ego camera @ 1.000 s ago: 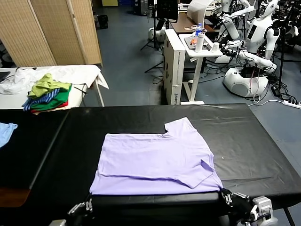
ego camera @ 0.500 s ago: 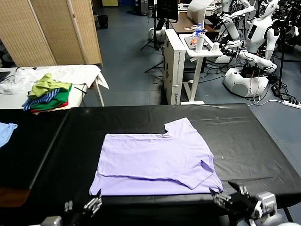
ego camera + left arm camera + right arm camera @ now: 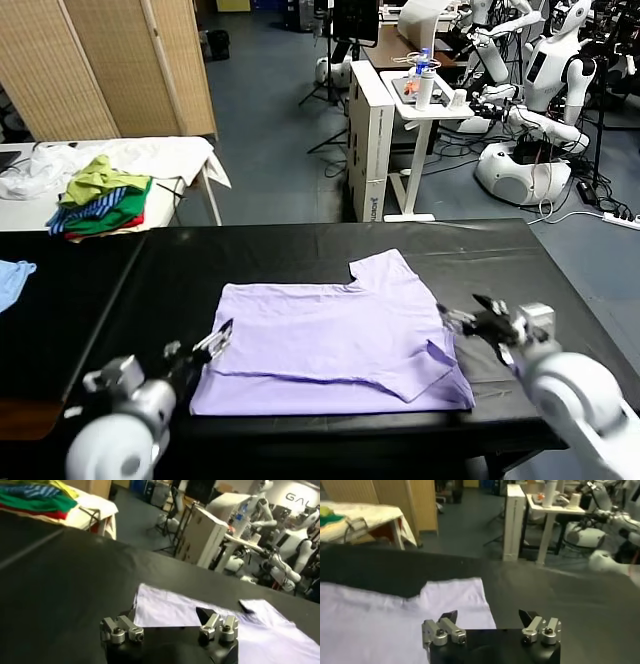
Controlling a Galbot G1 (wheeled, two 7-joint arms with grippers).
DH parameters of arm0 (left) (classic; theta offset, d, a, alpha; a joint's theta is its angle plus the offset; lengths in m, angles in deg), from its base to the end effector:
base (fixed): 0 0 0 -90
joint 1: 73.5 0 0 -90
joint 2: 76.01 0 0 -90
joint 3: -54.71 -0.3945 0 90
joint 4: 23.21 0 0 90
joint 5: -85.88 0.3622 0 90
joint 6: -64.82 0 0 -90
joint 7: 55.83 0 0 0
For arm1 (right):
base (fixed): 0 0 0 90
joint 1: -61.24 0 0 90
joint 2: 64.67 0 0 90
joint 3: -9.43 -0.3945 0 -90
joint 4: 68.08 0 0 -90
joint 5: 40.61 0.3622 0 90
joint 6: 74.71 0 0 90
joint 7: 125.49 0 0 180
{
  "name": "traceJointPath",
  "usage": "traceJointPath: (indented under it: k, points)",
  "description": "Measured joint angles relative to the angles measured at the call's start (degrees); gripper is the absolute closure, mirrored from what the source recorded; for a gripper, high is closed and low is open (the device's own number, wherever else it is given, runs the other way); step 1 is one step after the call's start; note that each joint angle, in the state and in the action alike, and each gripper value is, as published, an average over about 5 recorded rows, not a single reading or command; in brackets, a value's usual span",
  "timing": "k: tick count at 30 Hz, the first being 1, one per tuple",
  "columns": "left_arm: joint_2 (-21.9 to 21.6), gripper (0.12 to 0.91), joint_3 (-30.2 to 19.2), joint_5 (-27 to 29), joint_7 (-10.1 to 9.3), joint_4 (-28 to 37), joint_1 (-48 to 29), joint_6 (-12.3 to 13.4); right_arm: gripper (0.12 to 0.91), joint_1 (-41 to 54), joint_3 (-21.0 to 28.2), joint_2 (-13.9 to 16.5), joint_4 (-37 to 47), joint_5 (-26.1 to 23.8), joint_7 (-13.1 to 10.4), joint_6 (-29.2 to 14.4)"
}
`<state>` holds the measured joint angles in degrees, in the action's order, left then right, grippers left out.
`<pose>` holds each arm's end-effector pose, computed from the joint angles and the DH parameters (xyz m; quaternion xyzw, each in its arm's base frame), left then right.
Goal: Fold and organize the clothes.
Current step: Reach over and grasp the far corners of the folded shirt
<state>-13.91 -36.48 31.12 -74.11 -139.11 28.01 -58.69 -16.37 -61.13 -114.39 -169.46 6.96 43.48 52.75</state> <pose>0.2769 0.1046 -0.2727 -0.0450 -0.9563 0.1583 0.2416 0.3963 -0.1187 -0.2435 0.1128 -0.9597 0.0326 0.2553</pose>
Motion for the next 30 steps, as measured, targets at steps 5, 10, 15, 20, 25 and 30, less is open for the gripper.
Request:
traceJointPath:
  k: [5,10,15,20,25,30]
  points:
    - [-1.5,0.123,-3.8,1.0,1.99,8.6,-8.4,-0.4,0.118,6.1,4.0,-3.1,8.0,-1.4,0.7,-0.4]
    - [-1.7,0.123,-7.2,4.0,4.06,15.5,-14.3,-0.1,0.118,9.4,5.5,-5.5,13.3,-1.6,0.7,-0.4]
    - [-1.8,0.123,-9.4,5.4,4.87,20.8,-18.0,0.0,0.118,11.3,6.3,-7.5,17.0,-1.9,0.7,-0.3]
    - [-1.9,0.123,-10.3,5.7,4.89,23.7,-19.8,-0.1,0.132,12.4,7.0,-8.9,19.5,-2.4,0.8,0.0]
    - [-1.9,0.154,-10.5,5.7,4.85,24.5,-19.8,-0.1,0.232,13.1,7.8,-9.6,20.7,-2.8,0.9,0.2]
    - [-2.0,0.295,-10.6,5.5,4.92,24.3,-19.5,-0.2,0.329,13.2,8.1,-9.9,21.2,-3.0,1.1,0.3]
